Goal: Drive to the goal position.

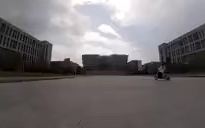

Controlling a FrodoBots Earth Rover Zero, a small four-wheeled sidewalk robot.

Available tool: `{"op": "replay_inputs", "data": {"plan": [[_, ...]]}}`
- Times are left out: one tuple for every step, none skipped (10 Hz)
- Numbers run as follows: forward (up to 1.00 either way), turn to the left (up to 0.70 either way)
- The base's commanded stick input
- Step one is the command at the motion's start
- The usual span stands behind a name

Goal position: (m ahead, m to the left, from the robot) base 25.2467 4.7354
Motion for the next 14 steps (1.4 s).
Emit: {"op": "replay_inputs", "data": {"plan": [[0.70,0.00],[0.68,0.00],[0.00,0.00],[0.00,0.00],[0.00,0.00],[0.00,0.00],[0.00,0.00],[0.00,0.00],[0.00,0.00],[0.00,0.00],[0.00,0.00],[0.09,0.00],[0.28,0.00],[0.70,0.00]]}}
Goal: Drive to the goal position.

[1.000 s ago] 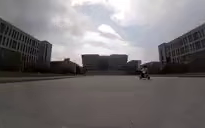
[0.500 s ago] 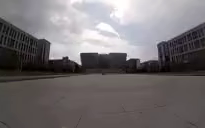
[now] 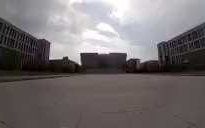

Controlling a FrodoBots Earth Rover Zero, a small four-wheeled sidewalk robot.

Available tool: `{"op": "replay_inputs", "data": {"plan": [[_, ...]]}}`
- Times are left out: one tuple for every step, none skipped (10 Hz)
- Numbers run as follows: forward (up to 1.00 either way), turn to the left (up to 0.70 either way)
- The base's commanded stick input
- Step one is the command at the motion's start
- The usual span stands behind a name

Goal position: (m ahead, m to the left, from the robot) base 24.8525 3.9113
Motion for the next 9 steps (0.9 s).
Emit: {"op": "replay_inputs", "data": {"plan": [[0.70,0.00],[0.70,0.00],[0.70,0.00],[0.70,0.00],[0.70,0.00],[0.70,0.00],[0.70,0.00],[0.70,0.00],[0.70,0.00]]}}
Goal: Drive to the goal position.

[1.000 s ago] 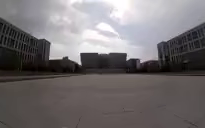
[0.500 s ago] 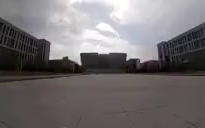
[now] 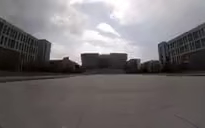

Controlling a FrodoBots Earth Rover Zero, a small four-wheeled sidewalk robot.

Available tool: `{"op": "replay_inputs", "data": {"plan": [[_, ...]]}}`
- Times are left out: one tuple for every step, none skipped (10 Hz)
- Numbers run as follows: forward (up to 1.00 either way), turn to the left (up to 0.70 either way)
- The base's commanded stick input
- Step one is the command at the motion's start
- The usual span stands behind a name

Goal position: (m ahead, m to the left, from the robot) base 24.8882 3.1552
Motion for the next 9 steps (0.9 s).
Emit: {"op": "replay_inputs", "data": {"plan": [[0.70,0.00],[0.70,0.00],[0.70,0.00],[0.70,0.00],[0.70,0.00],[0.70,0.00],[0.70,0.00],[0.70,0.00],[0.70,0.00]]}}
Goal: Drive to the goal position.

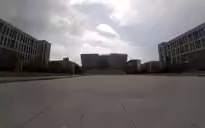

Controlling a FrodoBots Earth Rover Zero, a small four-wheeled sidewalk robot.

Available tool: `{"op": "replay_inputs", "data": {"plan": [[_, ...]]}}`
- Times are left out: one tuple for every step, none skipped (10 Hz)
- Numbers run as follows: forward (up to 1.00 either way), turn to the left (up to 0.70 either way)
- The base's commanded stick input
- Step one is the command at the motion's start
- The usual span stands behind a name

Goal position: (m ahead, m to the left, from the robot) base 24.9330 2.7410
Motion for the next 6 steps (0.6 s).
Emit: {"op": "replay_inputs", "data": {"plan": [[0.70,0.00],[0.70,0.00],[0.70,0.07],[0.70,0.35],[0.70,0.30],[0.70,0.19]]}}
